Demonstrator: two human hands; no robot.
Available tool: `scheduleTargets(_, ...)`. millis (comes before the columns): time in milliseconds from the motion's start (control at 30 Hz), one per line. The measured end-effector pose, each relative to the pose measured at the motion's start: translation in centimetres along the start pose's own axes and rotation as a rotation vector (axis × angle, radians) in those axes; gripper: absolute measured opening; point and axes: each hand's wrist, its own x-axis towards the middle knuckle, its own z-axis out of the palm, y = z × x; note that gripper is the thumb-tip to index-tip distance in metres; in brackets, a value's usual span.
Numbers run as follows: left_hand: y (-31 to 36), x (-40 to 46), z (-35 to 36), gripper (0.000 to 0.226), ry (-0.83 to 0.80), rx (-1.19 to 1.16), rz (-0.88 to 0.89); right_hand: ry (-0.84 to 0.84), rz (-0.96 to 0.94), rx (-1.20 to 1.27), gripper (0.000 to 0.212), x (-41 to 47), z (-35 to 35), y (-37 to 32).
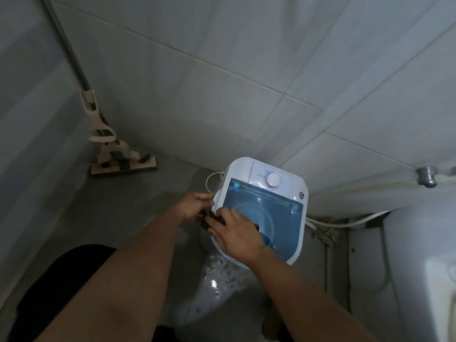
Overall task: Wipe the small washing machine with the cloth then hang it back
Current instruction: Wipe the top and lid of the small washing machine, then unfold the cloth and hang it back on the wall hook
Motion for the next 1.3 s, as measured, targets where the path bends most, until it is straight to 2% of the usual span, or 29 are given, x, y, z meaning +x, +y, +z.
scheduleTargets(100,1.4,-1.1,0.5,0.038,0.039,0.128,0.015,-0.095,-0.256,-0.116,0.026,-3.2,0.5,-1.5)
scheduleTargets(167,2.1,-2.1,0.9,0.039,0.061,0.207,0.022,-0.147,-0.315,-0.155,0.023,-5.4,0.3,-2.3)
scheduleTargets(233,2.6,-3.6,1.6,0.039,0.066,0.311,0.027,-0.094,-0.171,-0.133,0.024,-6.7,-1.3,-2.4)
scheduleTargets(300,3.0,-5.4,2.1,0.039,0.116,0.423,0.062,0.033,0.029,-0.04,0.029,-6.8,-3.9,-1.9)
scheduleTargets(367,4.2,-8.1,3.0,0.036,0.213,0.477,0.126,0.155,0.283,0.188,0.035,-6.6,-6.7,-1.3)
scheduleTargets(433,5.8,-10.6,4.0,0.033,0.28,0.435,0.196,0.326,0.535,0.483,0.033,-6.5,-9.5,-0.8)
scheduleTargets(500,7.6,-13.4,5.5,0.024,0.237,0.34,0.217,0.476,0.688,0.665,0.027,-6.5,-12.1,-0.4)
scheduleTargets(567,9.5,-16.3,7.5,0.029,0.08,0.187,0.154,0.574,0.746,0.772,0.023,-6.4,-14.8,-0.4)
scheduleTargets(667,11.9,-19.9,10.7,0.035,-0.097,0.089,0.186,0.672,0.759,0.866,0.02,-6.6,-18.4,-1.3)
scheduleTargets(800,14.6,-22.8,13.4,0.032,-0.133,-0.041,0.358,0.764,0.754,0.972,0.022,-7.2,-22.0,-2.2)
scheduleTargets(900,16.1,-24.8,14.4,0.027,-0.138,-0.022,0.422,0.82,0.728,1.121,0.026,-8.0,-24.9,-2.6)
scheduleTargets(1000,17.6,-26.7,15.1,0.025,-0.142,-0.01,0.479,0.777,0.722,1.219,0.026,-8.9,-27.8,-2.7)
scheduleTargets(1100,19.0,-28.3,15.4,0.022,-0.129,0.042,0.535,0.703,0.722,1.314,0.039,-9.5,-30.0,-2.0)
scheduleTargets(1300,21.5,-30.7,15.5,0.01,-0.101,0.138,0.629,0.68,0.645,1.269,0.027,-10.3,-34.8,-1.9)
